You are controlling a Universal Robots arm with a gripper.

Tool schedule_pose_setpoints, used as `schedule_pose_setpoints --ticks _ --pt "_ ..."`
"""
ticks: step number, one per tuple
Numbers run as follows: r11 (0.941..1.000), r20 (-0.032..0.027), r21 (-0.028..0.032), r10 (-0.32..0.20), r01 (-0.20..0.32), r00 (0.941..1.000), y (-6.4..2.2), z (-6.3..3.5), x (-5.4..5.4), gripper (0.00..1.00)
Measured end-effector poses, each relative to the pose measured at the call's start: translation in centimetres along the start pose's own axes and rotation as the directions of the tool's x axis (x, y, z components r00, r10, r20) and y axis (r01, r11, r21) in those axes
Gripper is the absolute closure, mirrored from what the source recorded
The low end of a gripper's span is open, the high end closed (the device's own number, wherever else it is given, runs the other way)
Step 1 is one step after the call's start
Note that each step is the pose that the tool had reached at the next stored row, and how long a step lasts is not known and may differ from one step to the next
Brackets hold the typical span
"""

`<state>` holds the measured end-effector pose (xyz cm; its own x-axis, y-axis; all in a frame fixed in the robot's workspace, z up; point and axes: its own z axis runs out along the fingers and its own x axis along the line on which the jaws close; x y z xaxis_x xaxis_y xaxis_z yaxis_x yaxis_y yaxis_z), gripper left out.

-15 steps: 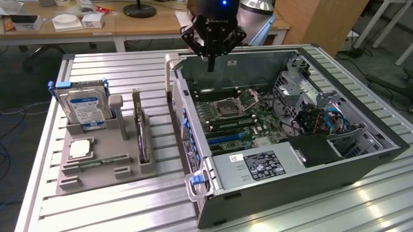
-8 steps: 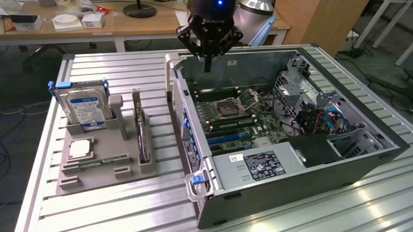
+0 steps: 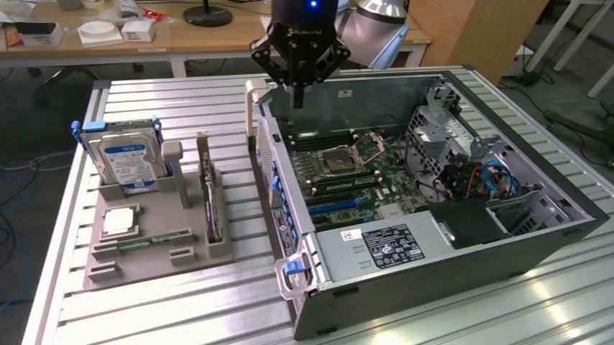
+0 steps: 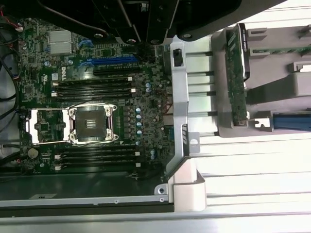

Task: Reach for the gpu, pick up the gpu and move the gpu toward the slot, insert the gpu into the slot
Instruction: 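Reach for the gpu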

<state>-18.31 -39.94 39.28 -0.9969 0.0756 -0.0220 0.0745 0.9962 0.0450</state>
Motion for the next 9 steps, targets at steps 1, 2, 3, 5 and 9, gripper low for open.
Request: schedule_pose_setpoints --ticks 1,2,3,5,9 --pt "1.0000 -0.0001 0.0000 0.000 0.000 1.0000 -0.02 0.00 0.3 0.90" --pt "1.0000 -0.0001 0.0000 0.000 0.000 1.0000 -0.04 -0.01 0.5 0.90" --pt "1.0000 -0.0002 0.0000 0.000 0.000 1.0000 -0.06 -0.01 0.8 0.90" --pt "1.0000 -0.0003 0.0001 0.000 0.000 1.0000 -0.10 -0.02 1.3 0.90" --pt "1.0000 -0.0007 0.0000 0.000 0.000 1.0000 -0.18 -0.03 2.3 0.90"
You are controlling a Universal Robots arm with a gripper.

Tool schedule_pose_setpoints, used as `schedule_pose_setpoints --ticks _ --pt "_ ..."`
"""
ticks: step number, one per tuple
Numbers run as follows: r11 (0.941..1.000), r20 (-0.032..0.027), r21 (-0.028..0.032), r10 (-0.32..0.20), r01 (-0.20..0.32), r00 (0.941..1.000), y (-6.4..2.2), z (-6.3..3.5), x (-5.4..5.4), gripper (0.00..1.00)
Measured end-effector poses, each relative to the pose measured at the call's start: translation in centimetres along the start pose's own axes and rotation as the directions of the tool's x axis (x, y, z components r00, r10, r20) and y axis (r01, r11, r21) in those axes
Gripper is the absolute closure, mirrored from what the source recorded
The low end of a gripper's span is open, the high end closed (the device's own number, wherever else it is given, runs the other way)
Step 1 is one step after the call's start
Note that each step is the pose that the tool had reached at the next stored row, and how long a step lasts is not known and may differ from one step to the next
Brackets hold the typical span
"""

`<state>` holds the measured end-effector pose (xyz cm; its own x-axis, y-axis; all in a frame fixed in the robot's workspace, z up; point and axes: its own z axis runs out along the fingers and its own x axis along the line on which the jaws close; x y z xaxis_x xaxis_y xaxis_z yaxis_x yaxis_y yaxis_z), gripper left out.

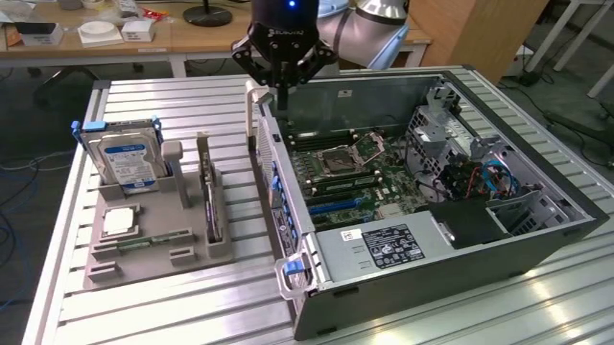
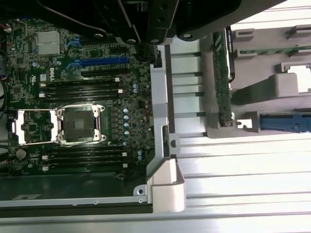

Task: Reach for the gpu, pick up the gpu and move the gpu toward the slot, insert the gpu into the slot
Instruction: 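Reach for the gpu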

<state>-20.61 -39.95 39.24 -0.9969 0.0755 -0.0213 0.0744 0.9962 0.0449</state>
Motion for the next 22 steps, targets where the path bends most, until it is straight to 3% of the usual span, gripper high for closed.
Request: schedule_pose_setpoints --ticks 22 --pt "1.0000 -0.0068 0.0006 0.001 -0.001 1.0000 -0.41 -0.02 5.5 0.90"
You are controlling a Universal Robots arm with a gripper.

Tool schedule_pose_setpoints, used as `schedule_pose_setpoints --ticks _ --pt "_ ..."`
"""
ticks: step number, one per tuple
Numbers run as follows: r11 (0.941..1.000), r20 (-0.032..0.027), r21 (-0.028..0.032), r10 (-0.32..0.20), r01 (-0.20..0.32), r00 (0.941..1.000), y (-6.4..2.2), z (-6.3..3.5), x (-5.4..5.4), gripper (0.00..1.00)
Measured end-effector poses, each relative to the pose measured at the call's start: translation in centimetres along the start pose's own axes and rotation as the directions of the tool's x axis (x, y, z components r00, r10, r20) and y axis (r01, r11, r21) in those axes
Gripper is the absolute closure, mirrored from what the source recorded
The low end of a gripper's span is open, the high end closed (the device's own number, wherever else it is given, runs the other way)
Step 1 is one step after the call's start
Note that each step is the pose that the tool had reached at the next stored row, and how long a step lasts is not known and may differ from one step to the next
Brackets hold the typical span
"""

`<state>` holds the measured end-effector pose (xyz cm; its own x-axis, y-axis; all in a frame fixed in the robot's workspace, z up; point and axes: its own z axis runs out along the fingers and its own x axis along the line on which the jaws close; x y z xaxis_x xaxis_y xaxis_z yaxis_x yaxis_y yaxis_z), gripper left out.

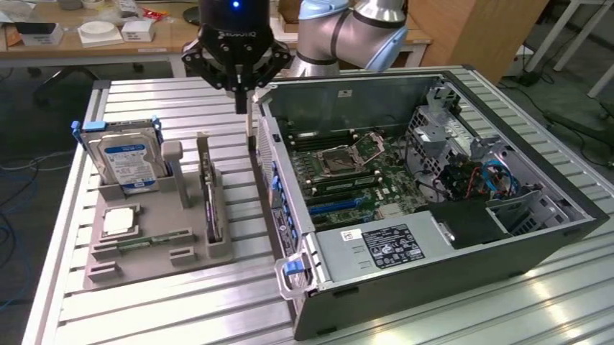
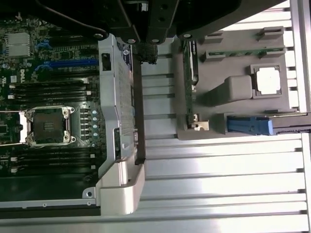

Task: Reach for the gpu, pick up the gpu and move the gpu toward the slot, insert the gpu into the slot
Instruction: 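Reach for the gpu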

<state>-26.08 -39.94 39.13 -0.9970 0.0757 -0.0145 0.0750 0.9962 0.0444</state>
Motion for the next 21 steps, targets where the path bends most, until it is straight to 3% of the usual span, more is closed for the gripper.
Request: schedule_pose_setpoints --ticks 21 --pt "1.0000 -0.0062 0.0004 0.000 0.000 1.0000 -0.40 0.02 5.3 0.90"
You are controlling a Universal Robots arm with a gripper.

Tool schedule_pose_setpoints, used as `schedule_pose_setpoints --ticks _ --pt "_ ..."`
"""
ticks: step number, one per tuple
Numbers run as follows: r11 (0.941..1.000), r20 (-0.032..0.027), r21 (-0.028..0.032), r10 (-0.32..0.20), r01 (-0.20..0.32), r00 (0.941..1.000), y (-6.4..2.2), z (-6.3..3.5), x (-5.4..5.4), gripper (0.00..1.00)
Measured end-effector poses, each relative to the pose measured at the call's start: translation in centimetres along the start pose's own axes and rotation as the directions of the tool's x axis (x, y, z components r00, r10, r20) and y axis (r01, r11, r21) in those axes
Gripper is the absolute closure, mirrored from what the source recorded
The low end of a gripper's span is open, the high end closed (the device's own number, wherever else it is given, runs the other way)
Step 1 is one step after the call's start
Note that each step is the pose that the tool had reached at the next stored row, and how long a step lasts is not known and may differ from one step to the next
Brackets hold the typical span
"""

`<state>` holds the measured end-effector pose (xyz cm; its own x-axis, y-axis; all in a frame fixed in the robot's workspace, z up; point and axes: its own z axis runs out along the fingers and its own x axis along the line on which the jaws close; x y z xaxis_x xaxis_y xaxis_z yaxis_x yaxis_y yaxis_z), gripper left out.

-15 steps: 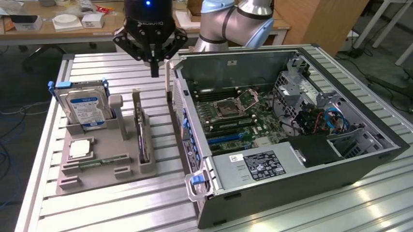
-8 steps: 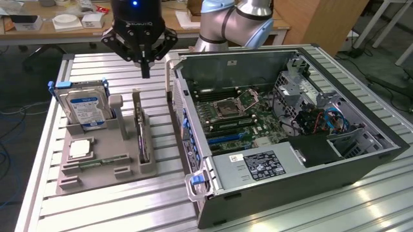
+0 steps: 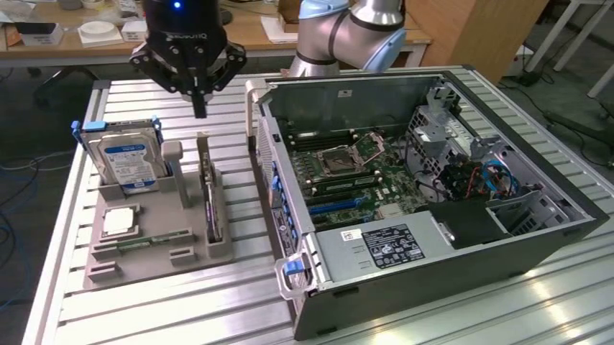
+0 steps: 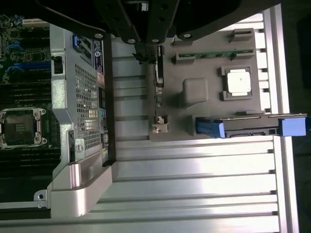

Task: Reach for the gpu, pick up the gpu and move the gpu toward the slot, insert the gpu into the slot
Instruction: 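Reach for the gpu, then pick up the gpu and move the gpu toward the slot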

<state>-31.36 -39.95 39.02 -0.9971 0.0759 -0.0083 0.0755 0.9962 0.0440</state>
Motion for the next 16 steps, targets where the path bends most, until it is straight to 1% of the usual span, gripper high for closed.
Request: schedule_pose_setpoints --ticks 6,16 --pt "1.0000 -0.0014 0.0001 0.000 0.000 1.0000 -0.11 0.01 1.4 0.90" --pt "1.0000 -0.0016 0.0002 0.000 0.000 1.0000 -0.11 0.01 1.5 0.90"
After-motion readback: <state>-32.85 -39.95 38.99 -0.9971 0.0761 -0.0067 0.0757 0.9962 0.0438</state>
